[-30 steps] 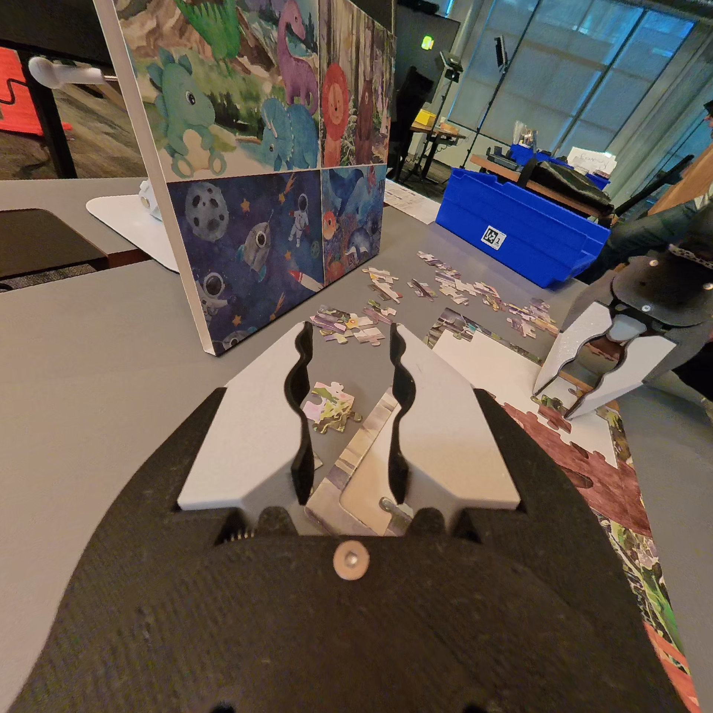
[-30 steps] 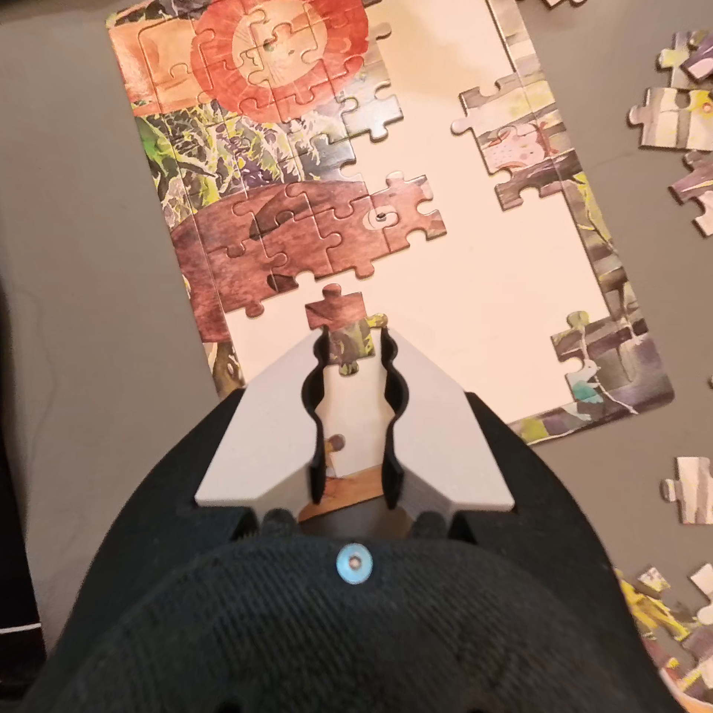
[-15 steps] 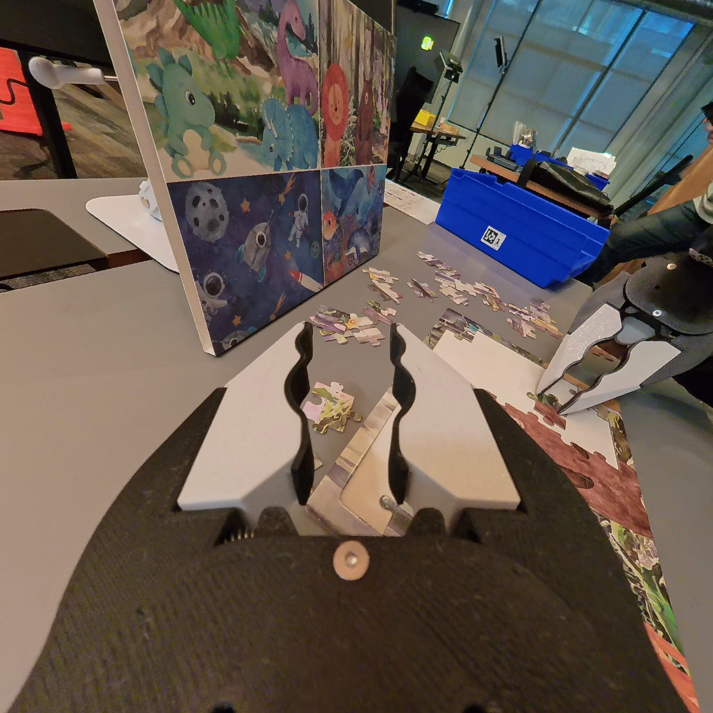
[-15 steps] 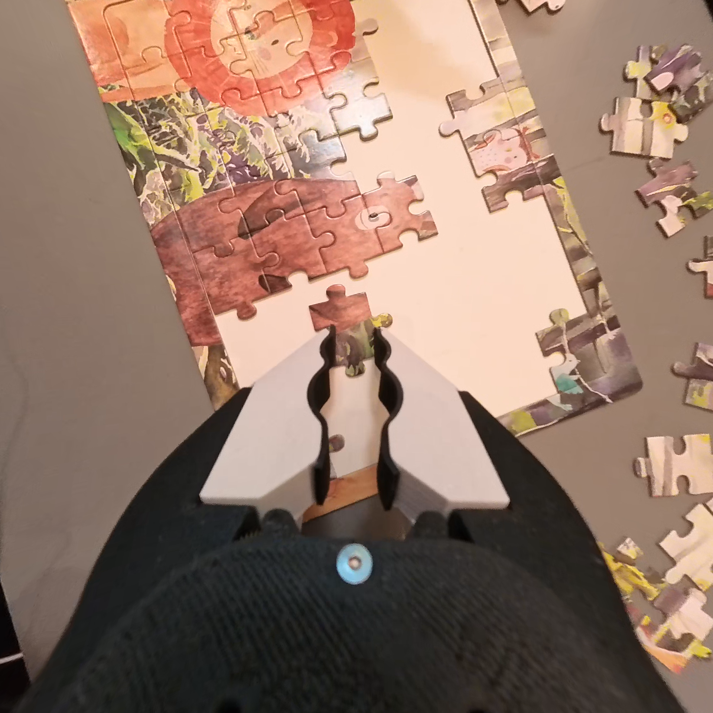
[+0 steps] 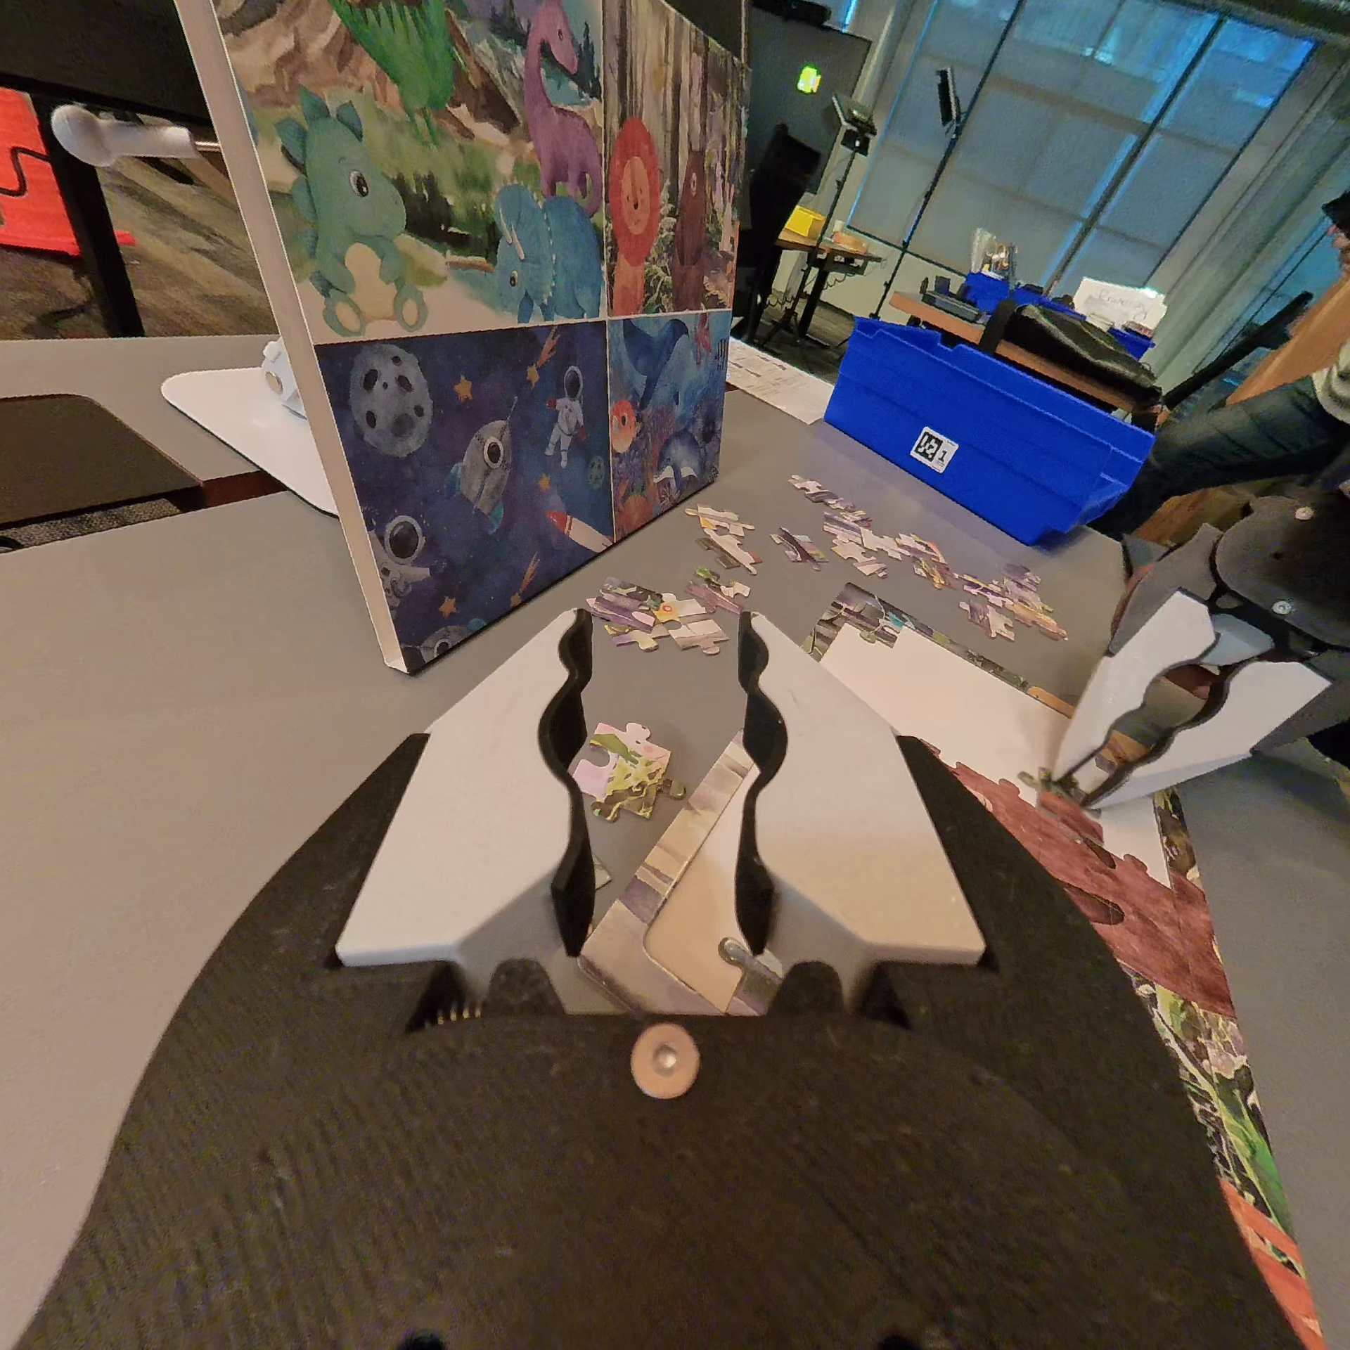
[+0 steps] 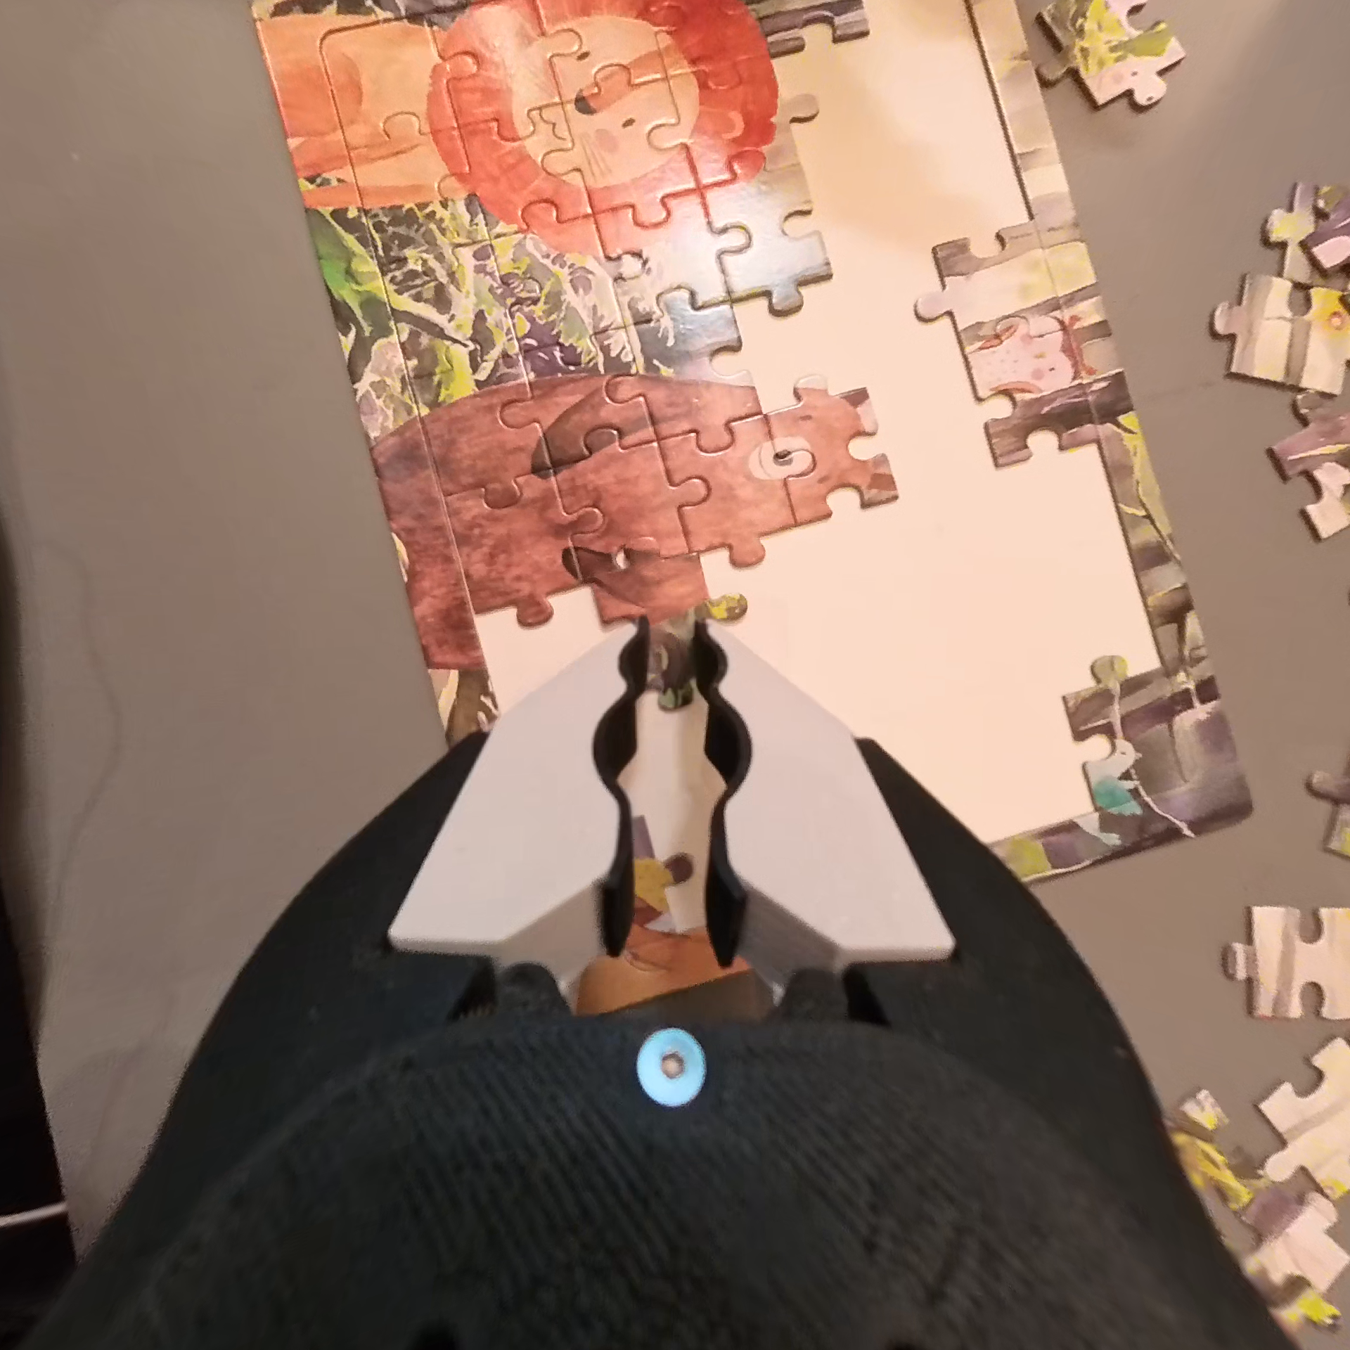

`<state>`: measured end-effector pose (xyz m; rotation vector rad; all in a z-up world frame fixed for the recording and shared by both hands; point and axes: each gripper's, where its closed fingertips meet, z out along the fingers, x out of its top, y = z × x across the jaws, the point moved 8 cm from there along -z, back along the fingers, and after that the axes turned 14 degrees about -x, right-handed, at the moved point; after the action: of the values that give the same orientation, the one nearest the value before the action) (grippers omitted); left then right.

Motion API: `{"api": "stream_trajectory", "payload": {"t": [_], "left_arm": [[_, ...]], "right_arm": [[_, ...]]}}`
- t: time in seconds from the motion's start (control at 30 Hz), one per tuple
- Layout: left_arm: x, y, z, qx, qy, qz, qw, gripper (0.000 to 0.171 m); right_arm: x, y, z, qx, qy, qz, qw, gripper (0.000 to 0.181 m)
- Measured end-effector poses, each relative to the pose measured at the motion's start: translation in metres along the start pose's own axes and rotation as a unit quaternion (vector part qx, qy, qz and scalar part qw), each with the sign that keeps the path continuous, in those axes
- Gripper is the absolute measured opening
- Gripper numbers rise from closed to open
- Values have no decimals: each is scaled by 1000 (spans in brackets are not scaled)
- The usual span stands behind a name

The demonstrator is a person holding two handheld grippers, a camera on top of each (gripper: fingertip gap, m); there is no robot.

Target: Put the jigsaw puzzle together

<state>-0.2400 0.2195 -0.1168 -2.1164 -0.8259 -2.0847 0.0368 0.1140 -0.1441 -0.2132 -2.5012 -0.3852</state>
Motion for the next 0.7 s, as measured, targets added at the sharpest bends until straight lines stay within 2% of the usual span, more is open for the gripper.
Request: {"api": "stream_trajectory", "payload": {"t": [0.27, 0.7], "left_arm": [[0, 0, 0, 0, 0, 0, 1000, 39], [0, 0, 0, 0, -1, 0, 1000, 39]], "right_arm": [[4, -2, -1, 0, 1, -23, 1000, 15], [9, -7, 4, 23, -5, -30, 999, 11]]}}
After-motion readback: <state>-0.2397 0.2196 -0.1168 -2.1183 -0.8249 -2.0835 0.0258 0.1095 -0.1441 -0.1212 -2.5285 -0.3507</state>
